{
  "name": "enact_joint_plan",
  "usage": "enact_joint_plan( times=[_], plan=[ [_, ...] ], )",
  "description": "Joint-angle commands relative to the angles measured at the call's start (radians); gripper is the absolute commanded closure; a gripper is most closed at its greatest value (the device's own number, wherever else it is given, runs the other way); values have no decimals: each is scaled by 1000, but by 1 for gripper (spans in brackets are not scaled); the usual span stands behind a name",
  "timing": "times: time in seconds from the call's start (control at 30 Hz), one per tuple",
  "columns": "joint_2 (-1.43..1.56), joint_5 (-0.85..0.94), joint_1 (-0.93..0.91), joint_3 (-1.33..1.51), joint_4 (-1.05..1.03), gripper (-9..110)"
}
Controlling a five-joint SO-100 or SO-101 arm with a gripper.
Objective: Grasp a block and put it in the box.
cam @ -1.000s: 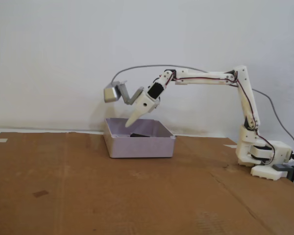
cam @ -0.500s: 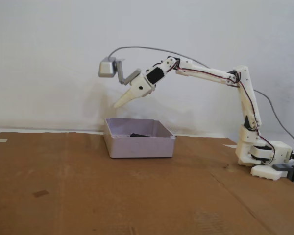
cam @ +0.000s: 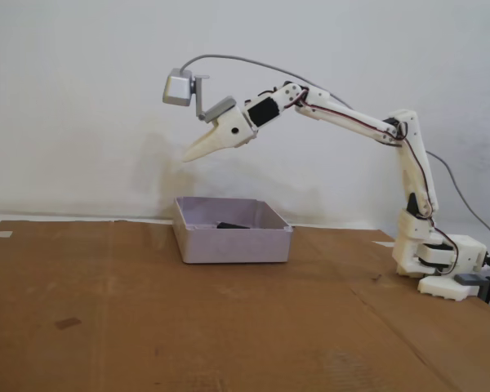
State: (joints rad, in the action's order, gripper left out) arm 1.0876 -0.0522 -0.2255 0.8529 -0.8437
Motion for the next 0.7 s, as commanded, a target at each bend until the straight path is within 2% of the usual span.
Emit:
enact_joint_plan(
  times=[0.0,0.1,0.67],
  plan=[
    [186,12,5,-170,26,95],
    [186,12,6,-176,26,102],
    [184,12,29,-179,26,101]
  ],
)
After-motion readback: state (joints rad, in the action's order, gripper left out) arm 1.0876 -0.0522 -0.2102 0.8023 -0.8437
